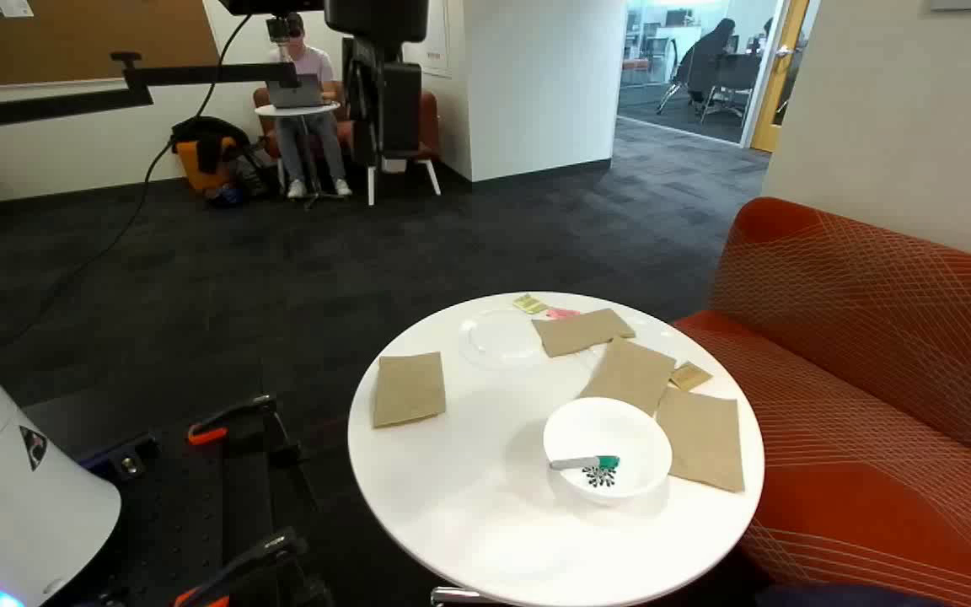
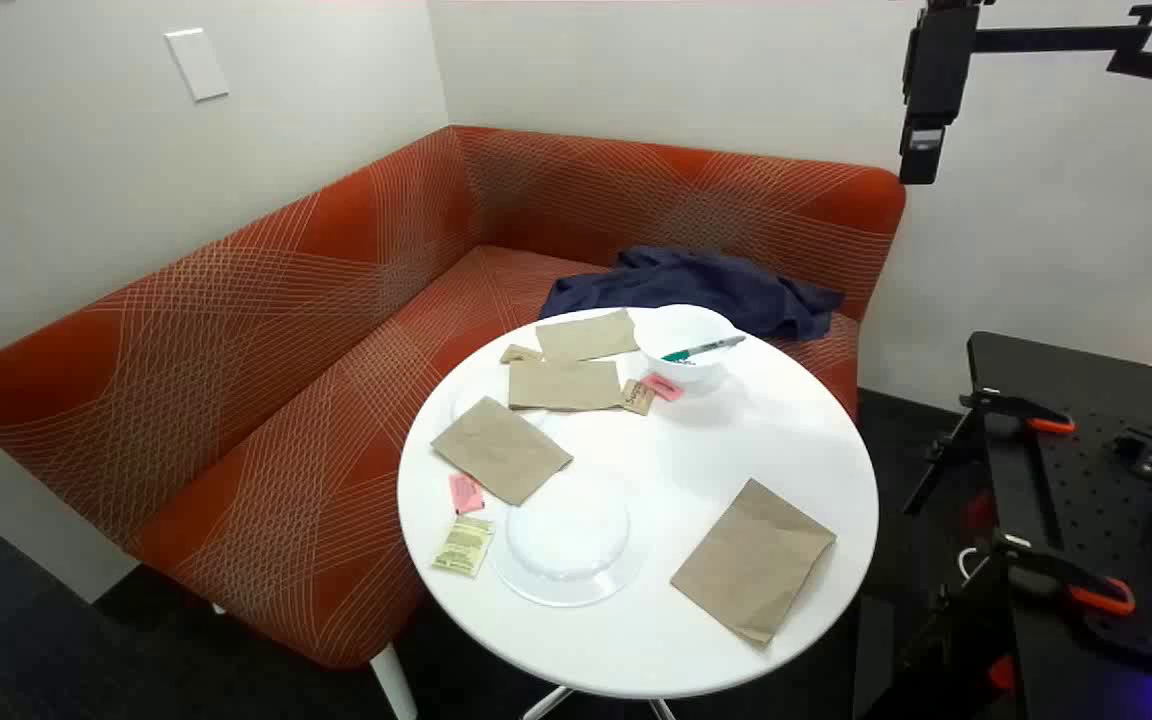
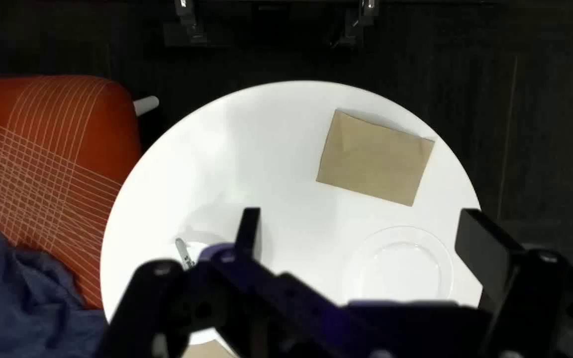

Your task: Take the green marker out of the white bowl

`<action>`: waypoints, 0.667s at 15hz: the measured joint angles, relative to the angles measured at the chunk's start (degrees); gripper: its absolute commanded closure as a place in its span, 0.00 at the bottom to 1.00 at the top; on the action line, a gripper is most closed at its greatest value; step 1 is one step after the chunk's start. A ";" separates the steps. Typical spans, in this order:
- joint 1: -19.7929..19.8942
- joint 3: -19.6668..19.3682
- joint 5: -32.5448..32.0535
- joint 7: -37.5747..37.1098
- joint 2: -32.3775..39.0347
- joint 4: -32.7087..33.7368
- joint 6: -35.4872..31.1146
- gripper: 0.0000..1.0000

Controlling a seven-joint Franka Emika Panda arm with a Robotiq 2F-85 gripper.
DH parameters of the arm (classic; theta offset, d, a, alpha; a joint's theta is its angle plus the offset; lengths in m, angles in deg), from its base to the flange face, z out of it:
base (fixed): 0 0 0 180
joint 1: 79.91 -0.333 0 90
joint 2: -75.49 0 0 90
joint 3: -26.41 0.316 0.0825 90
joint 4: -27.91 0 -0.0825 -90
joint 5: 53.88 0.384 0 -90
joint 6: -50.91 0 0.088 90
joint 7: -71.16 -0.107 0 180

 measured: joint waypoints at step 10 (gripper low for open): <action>0.38 0.03 -1.12 -0.02 0.05 0.53 -0.94 0.00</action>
